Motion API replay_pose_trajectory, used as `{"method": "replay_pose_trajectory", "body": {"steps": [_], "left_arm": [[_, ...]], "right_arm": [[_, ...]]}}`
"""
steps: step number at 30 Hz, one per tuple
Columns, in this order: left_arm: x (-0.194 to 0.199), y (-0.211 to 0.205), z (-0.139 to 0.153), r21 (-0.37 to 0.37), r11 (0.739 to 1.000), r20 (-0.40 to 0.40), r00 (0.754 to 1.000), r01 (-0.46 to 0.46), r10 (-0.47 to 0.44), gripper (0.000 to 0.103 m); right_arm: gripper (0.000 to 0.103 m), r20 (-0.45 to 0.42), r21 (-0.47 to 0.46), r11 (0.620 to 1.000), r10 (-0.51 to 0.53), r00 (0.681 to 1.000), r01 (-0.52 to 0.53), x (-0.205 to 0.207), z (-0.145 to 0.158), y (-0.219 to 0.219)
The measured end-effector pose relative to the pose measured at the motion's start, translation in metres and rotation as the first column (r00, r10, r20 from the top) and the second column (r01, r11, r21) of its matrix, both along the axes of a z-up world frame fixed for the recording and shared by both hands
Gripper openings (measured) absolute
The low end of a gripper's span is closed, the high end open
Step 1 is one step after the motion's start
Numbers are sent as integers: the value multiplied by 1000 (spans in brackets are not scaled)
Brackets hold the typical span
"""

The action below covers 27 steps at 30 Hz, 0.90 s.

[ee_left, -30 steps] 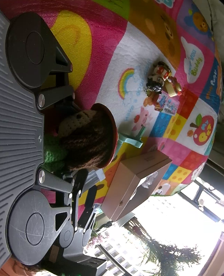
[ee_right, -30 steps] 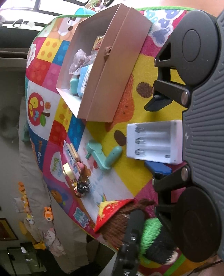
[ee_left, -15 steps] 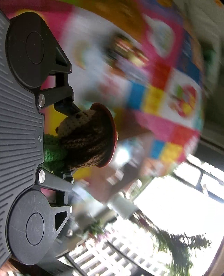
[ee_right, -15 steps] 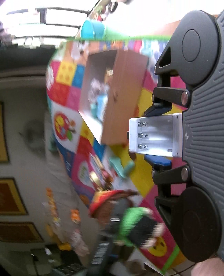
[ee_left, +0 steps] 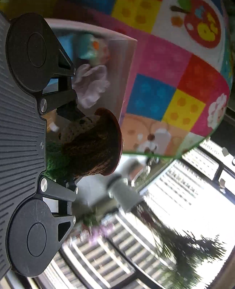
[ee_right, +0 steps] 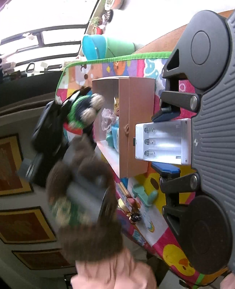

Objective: Organize objects
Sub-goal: 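Lower the doll into the pink box with the left gripper while the right gripper carries the charger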

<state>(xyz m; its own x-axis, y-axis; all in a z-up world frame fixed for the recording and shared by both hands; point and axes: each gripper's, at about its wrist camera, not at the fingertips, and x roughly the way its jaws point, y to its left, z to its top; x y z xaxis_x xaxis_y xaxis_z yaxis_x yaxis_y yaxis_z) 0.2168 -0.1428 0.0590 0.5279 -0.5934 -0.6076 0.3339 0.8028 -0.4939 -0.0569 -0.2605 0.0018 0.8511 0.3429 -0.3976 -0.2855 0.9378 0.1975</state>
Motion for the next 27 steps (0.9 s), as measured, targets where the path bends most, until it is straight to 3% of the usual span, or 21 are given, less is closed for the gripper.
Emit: {"method": "replay_pose_trajectory", "body": {"steps": [5,7,12,17,21,27], "left_arm": [[14,-11,-39,15,997,-137,988,78,-75,64],[11,-14,-36,64,992,-87,991,107,-101,64],[3,-7,-20,106,989,-82,992,100,-92,64],[-18,9,-2,67,993,-46,995,95,-92,65],[-26,21,8,77,995,-4,998,58,-58,65],[-28,35,11,32,996,-34,996,78,-77,65]], "right_arm": [[47,7,52,999,10,1000,-10,1,-3,-8],[47,11,60,998,22,1000,-22,1,-3,-9],[47,16,66,997,29,999,-30,2,-4,-10],[47,14,58,998,22,1000,-23,4,-4,-8],[47,3,36,999,22,1000,-22,6,-5,-4],[47,-11,19,1000,20,1000,-20,9,-5,-1]]}}
